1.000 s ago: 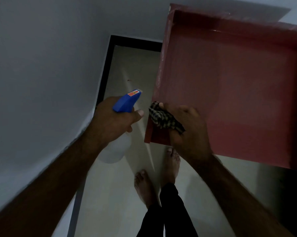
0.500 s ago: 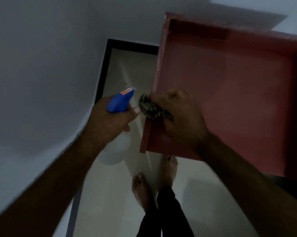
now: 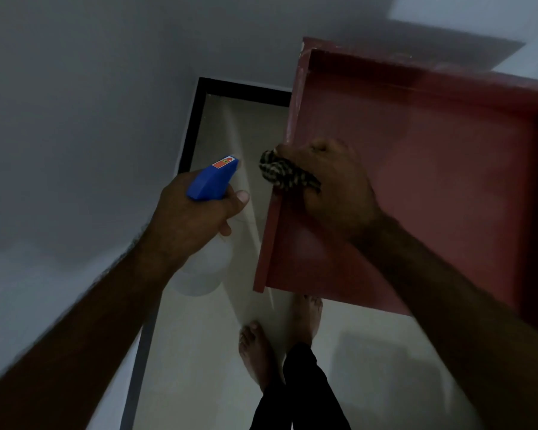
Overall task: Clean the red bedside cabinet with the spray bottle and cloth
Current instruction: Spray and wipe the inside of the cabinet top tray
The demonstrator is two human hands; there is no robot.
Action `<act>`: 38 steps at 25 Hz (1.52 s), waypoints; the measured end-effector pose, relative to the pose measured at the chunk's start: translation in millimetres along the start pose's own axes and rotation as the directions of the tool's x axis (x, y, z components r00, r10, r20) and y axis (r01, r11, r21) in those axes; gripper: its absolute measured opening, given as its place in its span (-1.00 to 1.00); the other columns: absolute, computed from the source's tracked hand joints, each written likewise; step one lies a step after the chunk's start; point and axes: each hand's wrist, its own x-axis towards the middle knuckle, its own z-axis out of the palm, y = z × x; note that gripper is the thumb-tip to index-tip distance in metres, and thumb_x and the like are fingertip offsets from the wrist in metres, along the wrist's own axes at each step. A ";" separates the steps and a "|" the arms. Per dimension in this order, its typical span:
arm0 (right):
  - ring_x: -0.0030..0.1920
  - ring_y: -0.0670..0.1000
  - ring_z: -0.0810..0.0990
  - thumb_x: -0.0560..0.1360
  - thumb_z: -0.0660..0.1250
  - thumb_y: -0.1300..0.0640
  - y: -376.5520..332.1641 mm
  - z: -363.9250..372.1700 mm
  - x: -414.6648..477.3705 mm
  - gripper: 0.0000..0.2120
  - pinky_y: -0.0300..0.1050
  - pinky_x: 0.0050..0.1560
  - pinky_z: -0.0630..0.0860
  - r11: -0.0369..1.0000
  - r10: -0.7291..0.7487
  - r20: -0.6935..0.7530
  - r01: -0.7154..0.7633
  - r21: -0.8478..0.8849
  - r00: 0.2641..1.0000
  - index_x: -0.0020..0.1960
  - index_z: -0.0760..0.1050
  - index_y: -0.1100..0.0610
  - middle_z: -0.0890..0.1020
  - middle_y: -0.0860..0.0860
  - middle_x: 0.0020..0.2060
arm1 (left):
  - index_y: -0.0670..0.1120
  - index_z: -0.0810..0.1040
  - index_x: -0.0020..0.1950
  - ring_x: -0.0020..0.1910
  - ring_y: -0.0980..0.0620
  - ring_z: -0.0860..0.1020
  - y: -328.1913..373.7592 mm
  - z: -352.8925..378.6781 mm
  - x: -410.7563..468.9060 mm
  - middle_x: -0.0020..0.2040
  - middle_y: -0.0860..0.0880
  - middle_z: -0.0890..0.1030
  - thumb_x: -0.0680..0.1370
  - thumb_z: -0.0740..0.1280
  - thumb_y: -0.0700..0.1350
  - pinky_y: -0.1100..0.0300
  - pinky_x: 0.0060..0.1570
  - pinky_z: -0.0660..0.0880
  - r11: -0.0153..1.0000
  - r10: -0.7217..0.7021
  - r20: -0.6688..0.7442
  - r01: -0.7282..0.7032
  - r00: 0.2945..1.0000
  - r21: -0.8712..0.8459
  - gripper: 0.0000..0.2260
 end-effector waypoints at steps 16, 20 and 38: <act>0.09 0.13 0.54 0.50 0.24 0.09 13.6 -4.6 27.1 -0.50 -0.03 0.02 0.46 0.999 0.027 -0.050 -0.026 0.018 0.998 0.41 0.59 0.13 0.69 0.16 0.05 | -0.14 0.56 -0.08 -0.42 0.14 0.60 14.9 2.3 20.0 -0.27 -0.10 0.63 0.52 0.44 -0.02 0.20 -0.25 0.43 1.000 0.016 -0.003 -0.016 1.000 0.018 -0.80; 0.13 0.13 0.53 0.45 0.24 0.15 11.7 -5.3 8.9 -0.45 0.03 0.07 0.48 0.999 -0.022 0.029 0.021 0.033 0.999 0.43 0.57 0.11 0.71 0.10 0.08 | -0.15 0.56 -0.07 -0.42 0.15 0.61 15.4 3.5 26.3 -0.27 -0.12 0.64 0.51 0.45 -0.03 0.20 -0.25 0.43 1.000 0.013 -0.006 -0.013 1.000 -0.006 -0.79; 0.15 0.14 0.61 0.32 0.33 0.41 36.1 -24.3 18.4 -0.38 -0.27 0.27 0.48 0.954 0.242 -0.228 -0.187 0.236 0.943 0.37 0.59 0.14 0.60 -0.04 0.17 | -0.17 0.56 -0.02 -0.37 0.08 0.62 35.4 15.2 62.6 -0.21 -0.16 0.64 0.53 0.44 -0.02 0.28 -0.27 0.45 0.994 0.033 0.082 -0.041 0.996 0.097 -0.77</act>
